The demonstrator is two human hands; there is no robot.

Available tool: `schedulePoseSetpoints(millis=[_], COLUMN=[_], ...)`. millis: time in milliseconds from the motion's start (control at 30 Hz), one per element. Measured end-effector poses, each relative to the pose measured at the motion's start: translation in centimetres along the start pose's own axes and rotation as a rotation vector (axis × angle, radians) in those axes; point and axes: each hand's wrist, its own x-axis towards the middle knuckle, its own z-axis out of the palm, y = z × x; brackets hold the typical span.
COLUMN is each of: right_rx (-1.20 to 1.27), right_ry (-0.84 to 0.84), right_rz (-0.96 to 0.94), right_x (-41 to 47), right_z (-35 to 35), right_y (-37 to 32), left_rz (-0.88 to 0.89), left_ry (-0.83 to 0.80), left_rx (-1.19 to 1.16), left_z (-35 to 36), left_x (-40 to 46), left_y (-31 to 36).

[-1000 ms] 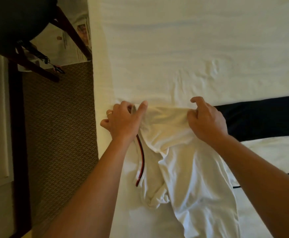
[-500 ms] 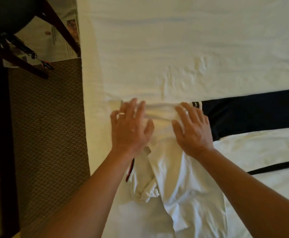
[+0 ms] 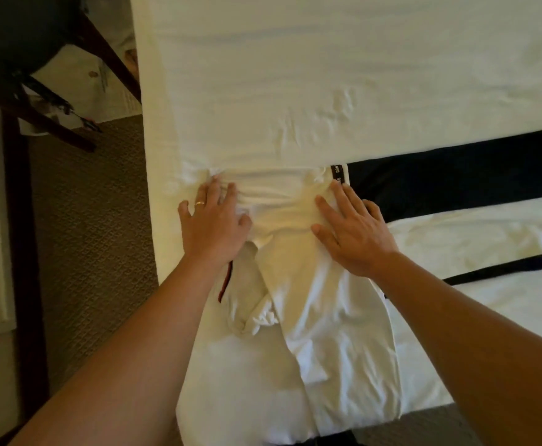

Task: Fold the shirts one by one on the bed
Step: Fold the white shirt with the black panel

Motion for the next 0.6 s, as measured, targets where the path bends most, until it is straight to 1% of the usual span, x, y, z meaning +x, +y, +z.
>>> schedulePoseSetpoints(millis=[67, 133, 200, 333, 400, 433, 467, 567, 600], right_rx=[0.034, 0.024, 0.008, 0.045, 0.053, 0.065, 0.084, 0.153, 0.18], right_ry=[0.022, 0.026, 0.03, 0.013, -0.02, -0.029, -0.032, -0.017, -0.006], right_rz=[0.021, 0.039, 0.058, 0.115, 0.141, 0.152, 0.16, 0.174, 0.171], right_x=[-2.8, -5.0, -7.0, -10.7, -12.3, -12.9, -13.6, -15.0, -15.6], right_z=[0.6, 1.5, 2.3, 3.6, 4.2, 4.4, 4.6, 5.2, 5.3], right_y=[1.0, 1.9, 2.7, 4.1, 5.0, 5.4, 5.7, 6.4, 6.7], left_rz=[-0.075, -0.111, -0.141, -0.361, -0.443, -0.472, -0.494, -0.51, -0.512], left_ry=[0.02, 0.019, 0.05, 0.163, 0.226, 0.23, 0.2, 0.015, -0.018], left_rx=[-0.085, -0.155, -0.21, -0.379, -0.424, -0.45, -0.498, -0.718, -0.766], left_z=[-0.2, 0.2, 1.0, 3.5, 5.1, 5.9, 6.7, 8.6, 8.8], left_x=[-2.1, -4.9, -7.9, -14.1, -17.1, -18.3, -19.6, -22.3, -23.1], left_y=[0.5, 1.1, 1.8, 4.9, 6.9, 7.6, 8.4, 10.0, 10.7])
